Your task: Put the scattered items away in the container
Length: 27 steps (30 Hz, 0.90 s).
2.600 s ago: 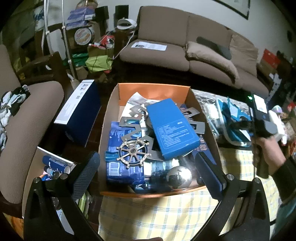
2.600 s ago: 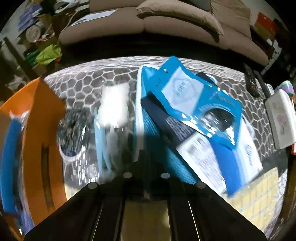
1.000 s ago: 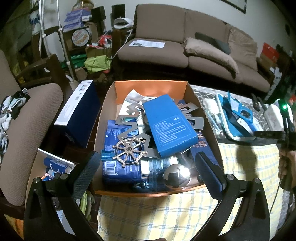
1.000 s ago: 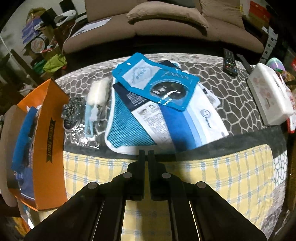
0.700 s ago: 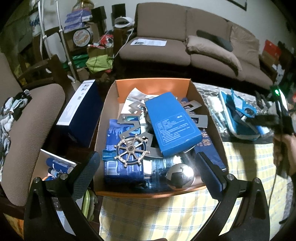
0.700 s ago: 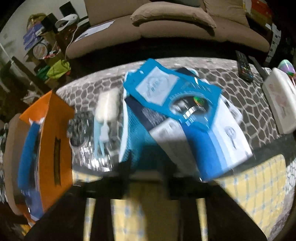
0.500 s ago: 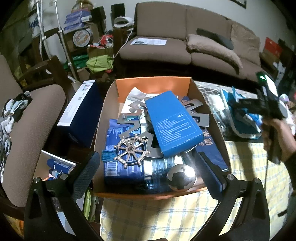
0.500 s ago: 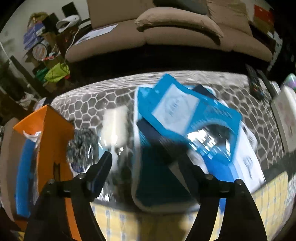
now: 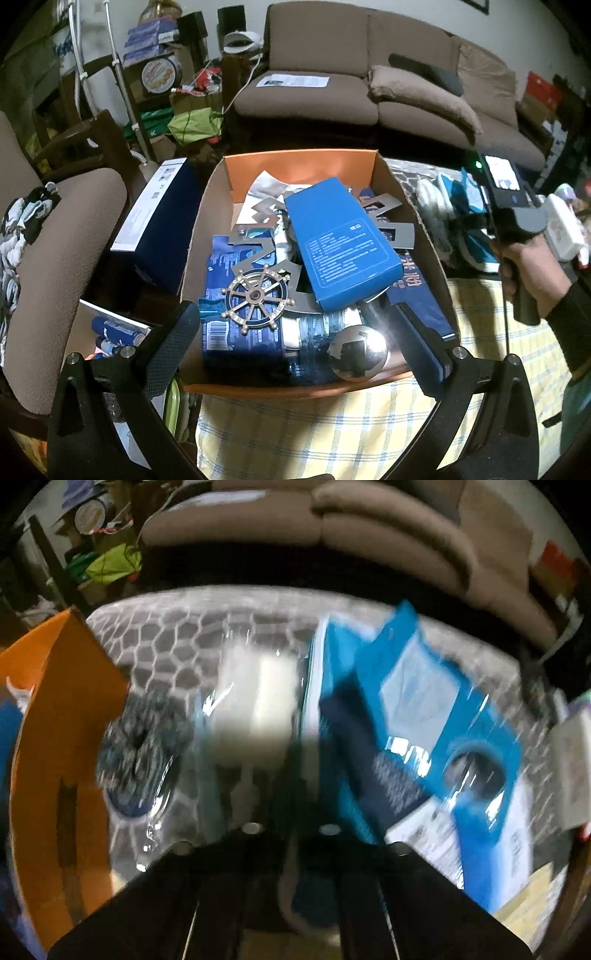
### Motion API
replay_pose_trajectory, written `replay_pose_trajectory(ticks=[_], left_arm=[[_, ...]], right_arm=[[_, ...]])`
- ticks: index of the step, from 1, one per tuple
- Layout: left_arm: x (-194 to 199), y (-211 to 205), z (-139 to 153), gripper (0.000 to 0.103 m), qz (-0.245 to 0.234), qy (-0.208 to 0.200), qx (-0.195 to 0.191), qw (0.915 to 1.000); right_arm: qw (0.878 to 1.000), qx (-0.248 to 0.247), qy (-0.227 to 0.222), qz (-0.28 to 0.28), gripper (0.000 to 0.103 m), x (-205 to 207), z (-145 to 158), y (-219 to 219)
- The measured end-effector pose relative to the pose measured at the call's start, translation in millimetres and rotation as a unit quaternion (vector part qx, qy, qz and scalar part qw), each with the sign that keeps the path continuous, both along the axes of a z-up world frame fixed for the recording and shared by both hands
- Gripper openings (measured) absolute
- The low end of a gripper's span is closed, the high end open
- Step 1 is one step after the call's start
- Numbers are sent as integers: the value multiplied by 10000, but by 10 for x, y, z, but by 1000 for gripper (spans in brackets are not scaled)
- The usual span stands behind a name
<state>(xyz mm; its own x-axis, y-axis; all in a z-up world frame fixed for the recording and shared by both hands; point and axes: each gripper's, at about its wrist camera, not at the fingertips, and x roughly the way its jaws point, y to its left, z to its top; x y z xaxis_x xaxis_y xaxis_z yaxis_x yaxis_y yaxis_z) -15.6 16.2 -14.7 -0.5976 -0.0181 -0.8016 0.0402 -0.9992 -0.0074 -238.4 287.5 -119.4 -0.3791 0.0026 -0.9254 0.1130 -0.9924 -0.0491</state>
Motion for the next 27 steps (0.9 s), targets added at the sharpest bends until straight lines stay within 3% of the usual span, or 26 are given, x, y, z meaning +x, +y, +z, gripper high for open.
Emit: replay_pose_trajectory(ticks=[10, 16, 22, 27], left_arm=[[29, 14, 53, 102, -44, 13, 166, 9999], [59, 4, 110, 102, -56, 45, 283, 9996], [77, 4, 116, 102, -29, 43, 285, 9996], [57, 18, 90, 102, 9, 9, 228, 9997]], right_arm=[[9994, -156, -174, 236, 1, 931, 101, 312], [9987, -391, -320, 53, 1, 1647, 231, 712], [9977, -579, -162, -301, 3, 1823, 490, 1098], [9977, -607, 46, -310, 5, 1810, 674, 1135]])
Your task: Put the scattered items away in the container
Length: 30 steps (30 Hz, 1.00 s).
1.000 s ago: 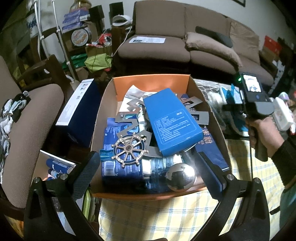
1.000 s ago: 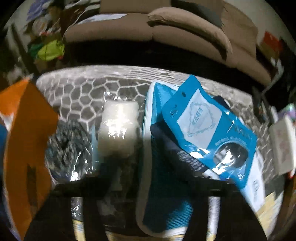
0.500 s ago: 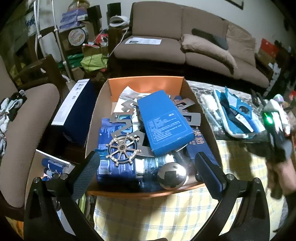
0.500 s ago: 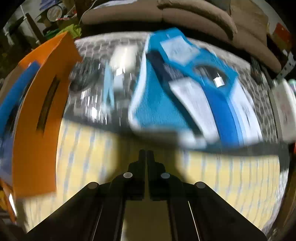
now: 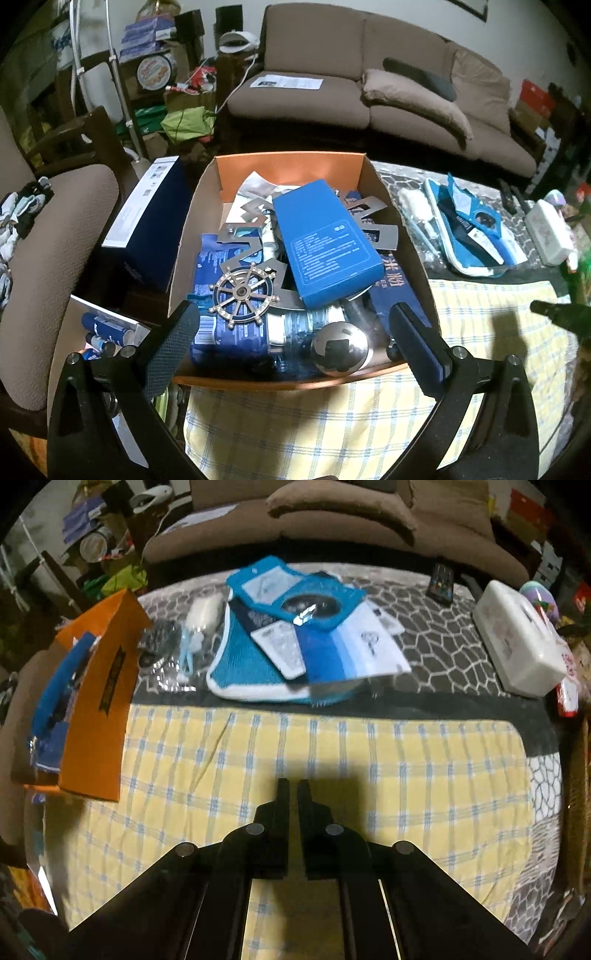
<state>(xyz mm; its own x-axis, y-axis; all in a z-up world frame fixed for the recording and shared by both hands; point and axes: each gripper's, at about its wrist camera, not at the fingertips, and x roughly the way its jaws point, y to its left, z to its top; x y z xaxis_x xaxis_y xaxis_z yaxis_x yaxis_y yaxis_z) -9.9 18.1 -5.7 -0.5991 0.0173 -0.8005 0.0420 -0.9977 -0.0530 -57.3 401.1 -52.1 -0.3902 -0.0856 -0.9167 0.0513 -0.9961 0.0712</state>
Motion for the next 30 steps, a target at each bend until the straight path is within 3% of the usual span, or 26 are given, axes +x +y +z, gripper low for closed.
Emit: replay_pose_trajectory(ticks=[10, 13, 15, 17, 20, 22, 23, 24, 28, 29, 30], left_arm=[[-56, 11, -90, 102, 9, -113, 124, 9999], [-70, -27, -86, 102, 57, -114, 216, 9997], [-80, -59, -89, 102, 121, -88, 247, 9996], [-91, -82, -100, 102, 181, -72, 260, 9995], [-109, -109, -132, 102, 252, -87, 292, 9992], [-122, -114, -151, 102, 282, -100, 300, 9991], [-128, -112, -161, 102, 289, -114, 295, 9991], [-134, -110, -173, 102, 289, -129, 288, 9991], [-135, -84, -211, 103, 262, -170, 264, 9992], [-133, -74, -214, 103, 234, -168, 282, 9992], [-134, -64, -210, 102, 219, -168, 294, 9992]], right_arm=[[9987, -356, 240, 291, 6, -393, 14, -207], [9972, -535, 419, 308, 23, -661, 44, -329], [9963, -600, 546, 279, 42, -880, 72, -422], [9955, -661, 642, 198, 50, -1145, 76, -497], [9961, -611, 627, 56, 52, -1545, 2, -650], [9973, -404, 587, 178, 61, -1752, -74, -828], [9977, -262, 585, 228, 74, -1852, -133, -932], [9979, -168, 572, 266, 78, -1917, -190, -995], [9981, 475, 240, 294, 81, -2186, -593, -1223], [9973, 584, 290, 337, 84, -2190, -651, -1255], [9955, 728, 443, 412, 80, -2165, -674, -1310]])
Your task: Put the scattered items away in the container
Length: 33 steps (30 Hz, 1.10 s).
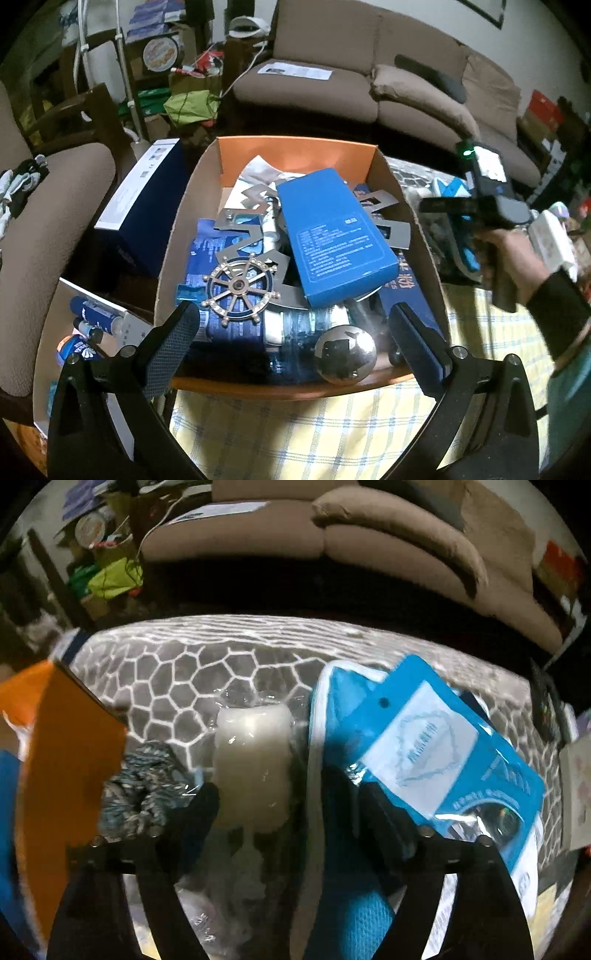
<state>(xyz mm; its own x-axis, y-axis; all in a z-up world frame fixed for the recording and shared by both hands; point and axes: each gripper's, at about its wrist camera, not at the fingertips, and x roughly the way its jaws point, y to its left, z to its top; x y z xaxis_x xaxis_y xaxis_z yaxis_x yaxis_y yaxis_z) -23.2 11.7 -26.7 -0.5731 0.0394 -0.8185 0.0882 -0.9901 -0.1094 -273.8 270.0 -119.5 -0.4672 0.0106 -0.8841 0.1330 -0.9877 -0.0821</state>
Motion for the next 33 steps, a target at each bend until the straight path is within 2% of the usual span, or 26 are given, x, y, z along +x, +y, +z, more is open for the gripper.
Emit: replay_pose_trajectory(ticks=[1, 2, 3, 4, 6, 7, 8, 14, 17, 19, 20, 21, 23, 25, 29, 31, 33], left_arm=[[-4, 10, 3, 102, -20, 2, 7, 10000], [-5, 20, 5, 103, -41, 9, 9, 10000], [-10, 30, 6, 102, -56, 2, 14, 10000], [-14, 37, 7, 102, -74, -2, 28, 10000], [-11, 44, 15, 102, -84, -9, 57, 9999], [-8, 40, 19, 102, -84, -7, 79, 9999], [2, 39, 31, 102, -89, 11, 112, 9999], [49, 18, 78, 102, -59, 38, 269, 9996], [80, 21, 116, 102, -51, 99, 288, 9995], [77, 15, 125, 102, -35, 94, 307, 9995], [72, 13, 122, 102, -37, 89, 311, 9995], [64, 9, 117, 103, -23, 79, 301, 9995], [50, -8, 105, 103, -6, 63, 311, 9995], [40, -20, 99, 103, 23, 60, 310, 9995], [17, -18, 78, 102, 11, 43, 275, 9996], [13, -21, 74, 102, -9, 46, 290, 9996], [16, -22, 79, 102, -27, 52, 309, 9995]], right_arm=[[10000, 45, 29, 79, 73, 28, -3, -36], [9998, -6, -8, 215, 50, 55, -6, -73], [9995, -71, -63, 308, 38, 84, -4, -90], [9993, -46, -130, 339, 33, 120, 2, -100], [9992, -39, -241, 325, 14, 193, 23, -66], [9984, -243, -398, 304, 6, 235, 20, -4], [9975, -410, -509, 270, 3, 286, 17, 50], [9932, -846, -773, 206, 3, 703, 70, 330], [9906, -1115, -782, 112, 7, 752, 213, 389], [9910, -1174, -626, -114, 44, 701, 347, 424], [9915, -1181, -493, -214, 75, 661, 414, 424], [9921, -1178, -327, -265, 79, 626, 472, 407], [9937, -1084, -126, -266, 77, 497, 509, 295], [9952, -930, -205, -224, 77, 345, 416, 160], [9980, -248, -581, -71, 79, 172, 28, -122], [9986, -106, -515, -4, 71, 225, -109, -194], [9992, 128, -377, 28, 43, 308, -155, -197]])
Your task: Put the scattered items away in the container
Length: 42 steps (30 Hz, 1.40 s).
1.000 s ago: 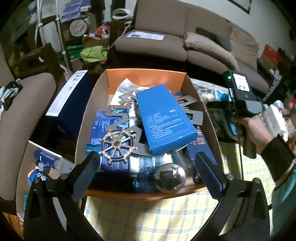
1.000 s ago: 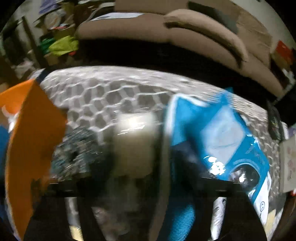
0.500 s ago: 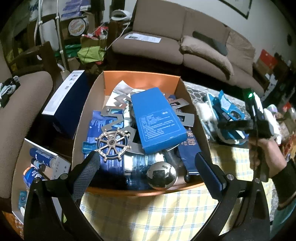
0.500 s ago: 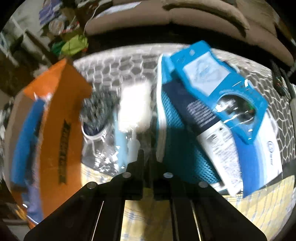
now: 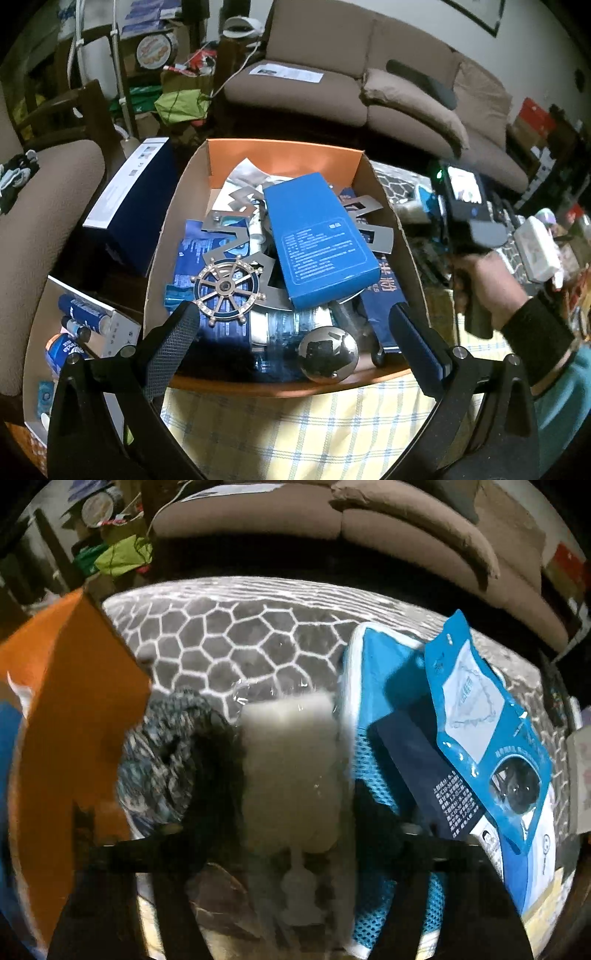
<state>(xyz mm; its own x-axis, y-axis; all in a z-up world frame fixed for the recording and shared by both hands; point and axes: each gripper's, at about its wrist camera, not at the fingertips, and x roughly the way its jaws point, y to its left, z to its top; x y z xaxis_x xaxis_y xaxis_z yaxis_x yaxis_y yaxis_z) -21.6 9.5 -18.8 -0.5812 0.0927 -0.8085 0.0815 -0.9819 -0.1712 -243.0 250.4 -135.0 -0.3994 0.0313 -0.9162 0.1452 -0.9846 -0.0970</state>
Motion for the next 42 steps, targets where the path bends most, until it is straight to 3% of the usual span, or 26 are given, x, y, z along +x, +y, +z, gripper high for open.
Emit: replay_pose_trajectory(ticks=[3, 7, 11, 14, 18, 19, 24, 28, 31, 35, 38, 41, 42], left_arm=[[7, 3, -6, 102, -11, -5, 13, 10000], [-7, 14, -25, 102, -37, -47, 72, 10000], [12, 53, -19, 102, -90, -50, 99, 9999], [64, 114, 31, 102, -244, -10, 240, 9994], [195, 297, 87, 102, -618, 12, 472, 9970], [233, 346, 78, 102, -684, -10, 481, 9965], [431, 574, -48, 102, -964, -213, 208, 9949], [502, 721, -38, 102, -1185, -191, 78, 9927], [496, 829, -4, 102, -1232, -159, 75, 9922], [251, 1111, 48, 102, -932, -304, 159, 9951], [-106, 1699, -39, 102, -584, -623, 43, 9963], [-462, 2304, -240, 103, -982, -648, -28, 9931], [-610, 2473, -383, 103, -885, -731, -194, 9932]], right_arm=[[9993, -349, 44, -134, 26, 143, 109, 197], [9947, -987, -139, -261, 23, 548, 386, 529], [9850, -1699, -150, -273, 24, 1223, 771, 878], [9685, -2428, -351, -415, 27, 1753, 952, 1053], [9168, -3849, -702, -797, 38, 2475, 905, 1227], [9132, -3921, -718, -847, 39, 2549, 867, 1209], [9196, -3683, -920, -1007, 38, 2818, 563, 1089], [9668, -2336, -782, -674, 39, 2753, 717, 992], [9799, -1774, -535, -734, 39, 2696, 809, 1070], [9728, -1852, -409, -1329, 39, 2542, 756, 1470], [9719, -1680, -304, -1617, 39, 2419, 741, 1747], [9642, -1822, -287, -1904, 39, 2460, 704, 2071], [9619, -1850, -286, -1992, 39, 2475, 702, 2141]])
